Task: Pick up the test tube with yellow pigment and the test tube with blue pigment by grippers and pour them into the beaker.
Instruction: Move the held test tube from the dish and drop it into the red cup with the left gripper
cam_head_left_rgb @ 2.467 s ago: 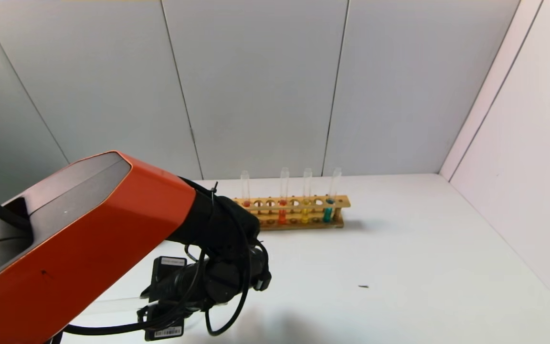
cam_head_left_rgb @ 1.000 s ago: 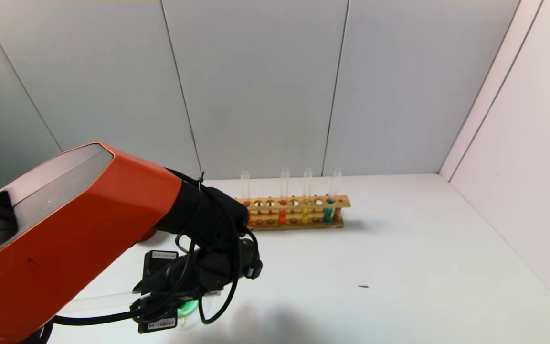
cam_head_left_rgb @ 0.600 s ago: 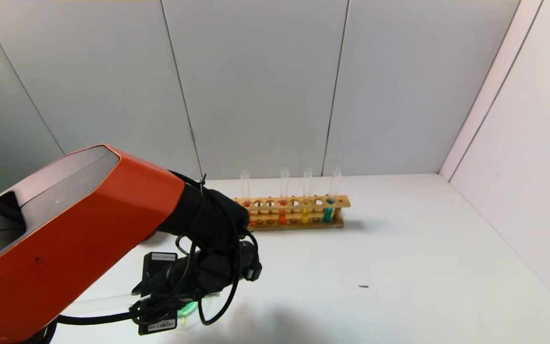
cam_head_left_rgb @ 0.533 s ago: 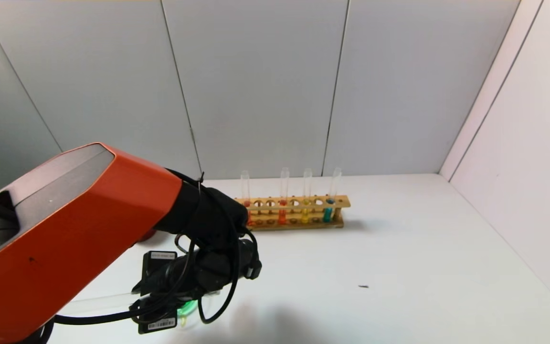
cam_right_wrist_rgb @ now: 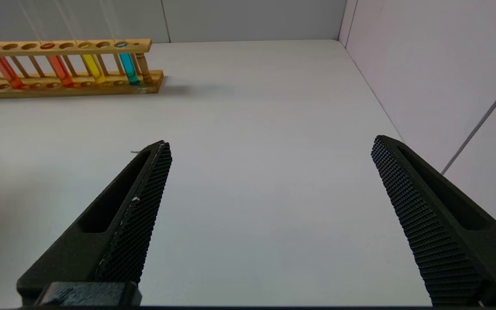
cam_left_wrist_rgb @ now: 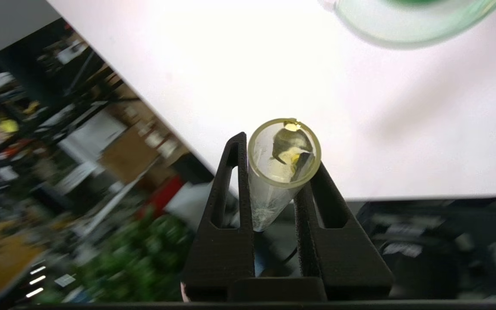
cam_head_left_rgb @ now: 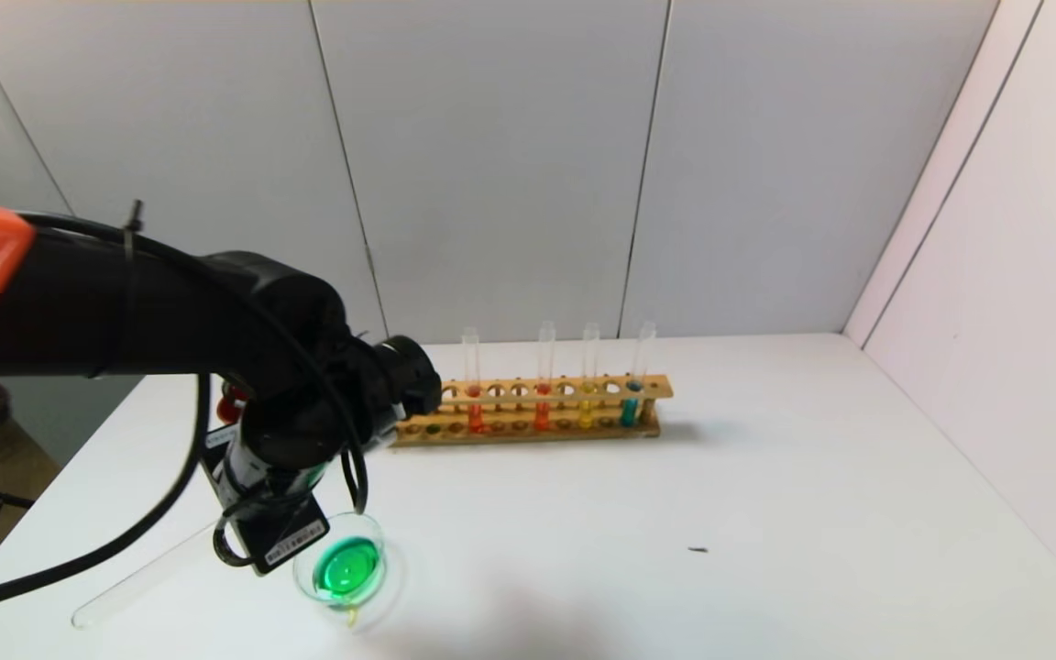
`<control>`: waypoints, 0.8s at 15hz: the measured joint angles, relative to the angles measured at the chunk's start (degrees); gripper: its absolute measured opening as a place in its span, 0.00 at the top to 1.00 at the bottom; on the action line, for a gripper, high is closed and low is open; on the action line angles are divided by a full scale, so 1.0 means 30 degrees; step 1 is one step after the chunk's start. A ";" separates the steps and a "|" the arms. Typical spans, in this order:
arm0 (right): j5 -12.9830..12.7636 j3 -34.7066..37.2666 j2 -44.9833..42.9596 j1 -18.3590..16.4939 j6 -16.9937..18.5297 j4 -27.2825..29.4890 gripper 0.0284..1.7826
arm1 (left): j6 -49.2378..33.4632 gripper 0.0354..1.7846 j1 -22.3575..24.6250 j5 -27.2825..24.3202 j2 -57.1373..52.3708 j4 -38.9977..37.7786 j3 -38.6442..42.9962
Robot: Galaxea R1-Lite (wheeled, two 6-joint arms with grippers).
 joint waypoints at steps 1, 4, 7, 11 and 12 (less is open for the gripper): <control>0.0000 0.0000 0.0000 0.0000 0.0000 0.0000 0.05 | -0.0650 0.84 0.0154 -0.0451 -0.0902 -0.1398 0.0435; 0.0000 0.0000 0.0000 0.0000 0.0000 0.0000 0.05 | -0.1703 0.84 0.1036 -0.0902 -0.2999 -0.3986 0.1170; 0.0000 0.0000 0.0000 0.0000 0.0000 0.0000 0.05 | -0.1670 0.84 0.2588 -0.1325 -0.4506 -0.6404 0.1308; 0.0000 0.0000 0.0000 0.0000 0.0000 0.0000 0.05 | -0.1365 0.84 0.4913 -0.2641 -0.5559 -0.8249 0.0451; 0.0000 0.0000 0.0000 0.0000 0.0000 0.0000 0.05 | -0.1349 0.84 0.5409 -0.2979 -0.5595 -0.8883 0.0085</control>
